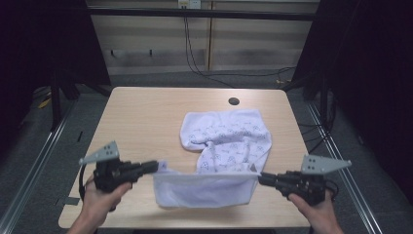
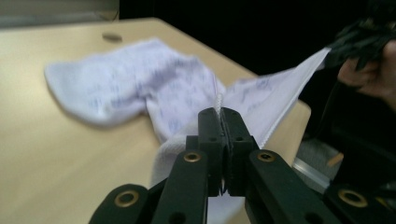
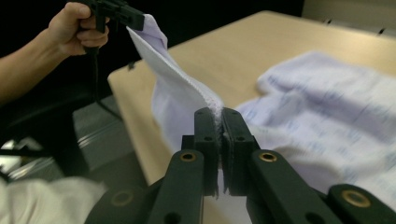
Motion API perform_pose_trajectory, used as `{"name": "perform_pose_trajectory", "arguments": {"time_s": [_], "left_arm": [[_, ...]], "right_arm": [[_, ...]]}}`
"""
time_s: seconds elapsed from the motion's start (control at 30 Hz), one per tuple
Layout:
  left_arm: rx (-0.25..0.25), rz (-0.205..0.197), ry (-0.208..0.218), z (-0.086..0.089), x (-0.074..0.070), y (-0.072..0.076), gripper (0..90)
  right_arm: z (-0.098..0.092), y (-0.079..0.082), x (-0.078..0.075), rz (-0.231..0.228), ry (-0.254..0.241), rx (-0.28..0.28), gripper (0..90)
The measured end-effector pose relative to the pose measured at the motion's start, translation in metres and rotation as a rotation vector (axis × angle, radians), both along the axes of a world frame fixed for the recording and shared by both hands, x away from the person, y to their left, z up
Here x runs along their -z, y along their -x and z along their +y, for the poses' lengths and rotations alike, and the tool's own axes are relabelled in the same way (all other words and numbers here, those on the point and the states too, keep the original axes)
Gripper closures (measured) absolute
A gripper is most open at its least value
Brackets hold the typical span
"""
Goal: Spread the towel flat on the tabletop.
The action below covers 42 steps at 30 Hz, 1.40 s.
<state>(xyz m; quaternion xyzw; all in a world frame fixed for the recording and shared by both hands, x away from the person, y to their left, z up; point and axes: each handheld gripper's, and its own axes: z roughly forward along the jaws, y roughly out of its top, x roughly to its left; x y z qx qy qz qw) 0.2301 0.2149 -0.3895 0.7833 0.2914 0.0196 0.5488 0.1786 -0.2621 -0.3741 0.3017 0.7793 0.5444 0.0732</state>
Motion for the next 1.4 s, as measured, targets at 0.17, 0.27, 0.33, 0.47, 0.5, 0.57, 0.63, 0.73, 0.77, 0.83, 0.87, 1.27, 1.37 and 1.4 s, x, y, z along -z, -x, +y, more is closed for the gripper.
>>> {"name": "perform_pose_trajectory", "arguments": {"time_s": [0.17, 0.27, 0.33, 0.47, 0.5, 0.57, 0.63, 0.73, 0.77, 0.83, 0.87, 1.27, 1.37, 1.4], "left_arm": [[0.041, 0.096, -0.11, -0.014, 0.052, 0.022, 88.3], [0.063, 0.152, -0.102, -0.013, 0.067, 0.033, 88.3], [0.101, 0.168, -0.111, -0.011, 0.071, 0.044, 88.1], [0.153, 0.185, -0.11, -0.011, 0.075, 0.067, 85.5], [0.155, 0.181, -0.095, -0.009, 0.074, 0.07, 82.0], [0.158, 0.168, -0.055, -0.003, 0.069, 0.071, 74.6], [0.127, 0.156, -0.026, 0.004, 0.064, 0.067, 65.6], [0.066, 0.135, -0.035, 0.006, 0.058, 0.046, 56.9], [0.04, 0.135, -0.053, 0.005, 0.058, 0.034, 55.1], [-0.015, 0.141, -0.071, 0.0, 0.061, 0.008, 54.7], [-0.016, 0.148, -0.085, -0.004, 0.063, -0.006, 55.2], [0.083, 0.232, -0.265, -0.064, 0.104, -0.056, 55.7], [0.073, 0.23, -0.287, -0.063, 0.106, -0.049, 57.6], [0.069, 0.231, -0.281, -0.063, 0.107, -0.049, 59.9]], "right_arm": [[0.002, 0.034, 0.046, 0.072, 0.093, 0.01, 86.3], [-0.003, 0.043, 0.075, 0.16, 0.099, -0.016, 86.2], [-0.005, 0.049, 0.08, 0.166, 0.128, -0.039, 85.3], [-0.01, 0.061, 0.062, 0.102, 0.092, -0.043, 71.8], [-0.012, 0.062, 0.061, 0.097, 0.091, -0.027, 68.9], [-0.015, 0.064, 0.061, 0.11, 0.093, -0.04, 62.7], [-0.018, 0.061, 0.061, 0.11, 0.09, 0.007, 58.7], [-0.015, 0.043, 0.066, 0.123, 0.099, 0.09, 54.0], [-0.014, 0.033, 0.069, 0.135, 0.094, 0.111, 54.1], [-0.009, 0.011, 0.074, 0.152, 0.119, 0.153, 51.3], [-0.006, 0.0, 0.076, 0.153, 0.132, 0.159, 51.5], [0.01, -0.068, 0.102, 0.278, 0.26, 0.231, 69.7], [0.006, -0.055, 0.096, 0.253, 0.253, 0.216, 82.3], [0.005, -0.05, 0.093, 0.243, 0.246, 0.216, 83.3]]}}
